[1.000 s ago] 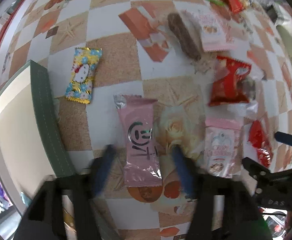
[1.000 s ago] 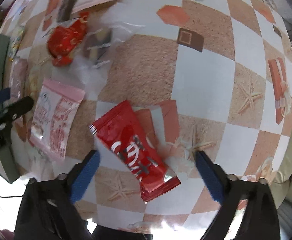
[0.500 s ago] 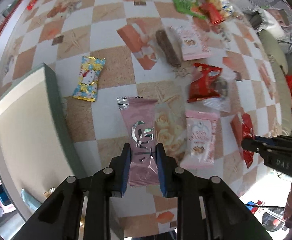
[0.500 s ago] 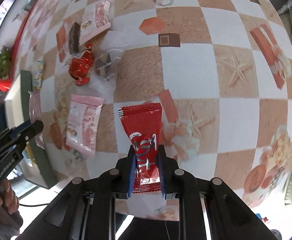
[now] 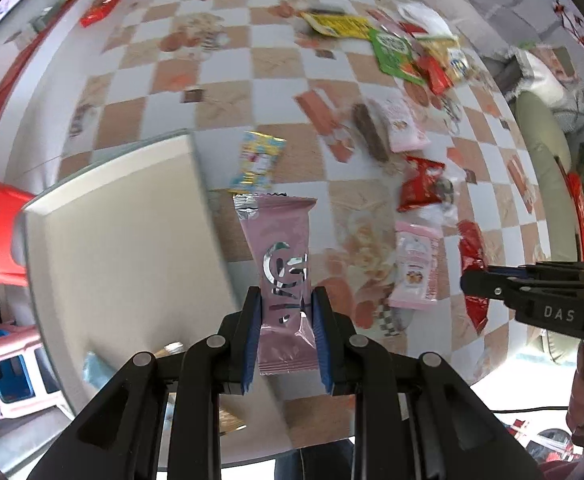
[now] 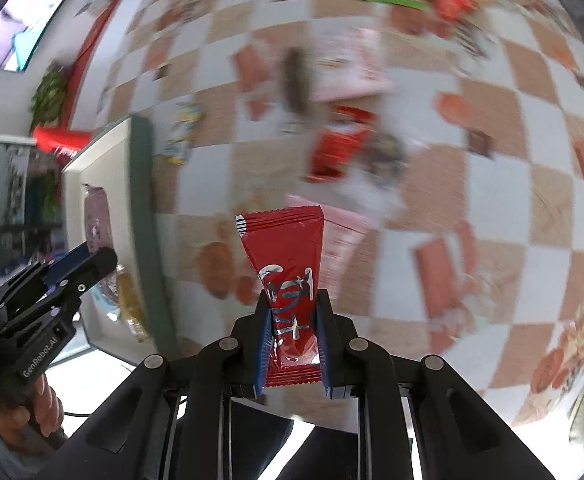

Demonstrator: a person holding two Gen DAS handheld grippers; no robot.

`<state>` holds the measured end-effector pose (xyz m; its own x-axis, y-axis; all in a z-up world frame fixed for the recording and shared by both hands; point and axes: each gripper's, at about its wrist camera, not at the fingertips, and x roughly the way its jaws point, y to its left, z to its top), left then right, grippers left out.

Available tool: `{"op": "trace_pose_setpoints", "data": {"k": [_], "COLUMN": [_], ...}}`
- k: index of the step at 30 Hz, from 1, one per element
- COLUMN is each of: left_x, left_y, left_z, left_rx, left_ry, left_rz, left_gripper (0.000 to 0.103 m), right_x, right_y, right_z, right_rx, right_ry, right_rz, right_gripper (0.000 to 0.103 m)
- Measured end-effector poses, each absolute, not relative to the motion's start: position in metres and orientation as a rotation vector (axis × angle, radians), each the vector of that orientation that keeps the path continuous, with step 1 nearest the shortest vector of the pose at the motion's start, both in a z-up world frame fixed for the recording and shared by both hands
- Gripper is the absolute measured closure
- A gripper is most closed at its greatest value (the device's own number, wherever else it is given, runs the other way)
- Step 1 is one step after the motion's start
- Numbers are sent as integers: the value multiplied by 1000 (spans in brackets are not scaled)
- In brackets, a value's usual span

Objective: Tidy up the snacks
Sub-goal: 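Carry both packets over the white tray and open both tools to drop them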

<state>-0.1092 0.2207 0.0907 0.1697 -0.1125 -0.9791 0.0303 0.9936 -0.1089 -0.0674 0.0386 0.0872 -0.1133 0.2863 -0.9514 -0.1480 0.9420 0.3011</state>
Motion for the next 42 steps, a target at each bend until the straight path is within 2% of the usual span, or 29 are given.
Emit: {"op": "trace_pose_setpoints", "data": {"k": [19, 42], "left_x": [-142, -144], "left_y": [336, 362], "left_z": [86, 68], "left_rx": [-253, -309], "left_ry": [1388, 1413], "left_rz": [125, 199], "left_gripper": [76, 76], "right_x": [-56, -59], "right_y": [189, 241], "right_z": [92, 75], "right_rx": [-80, -127], "right_ry": [1650, 1698], "right_rz": [632, 710], "right_gripper": [82, 82]}}
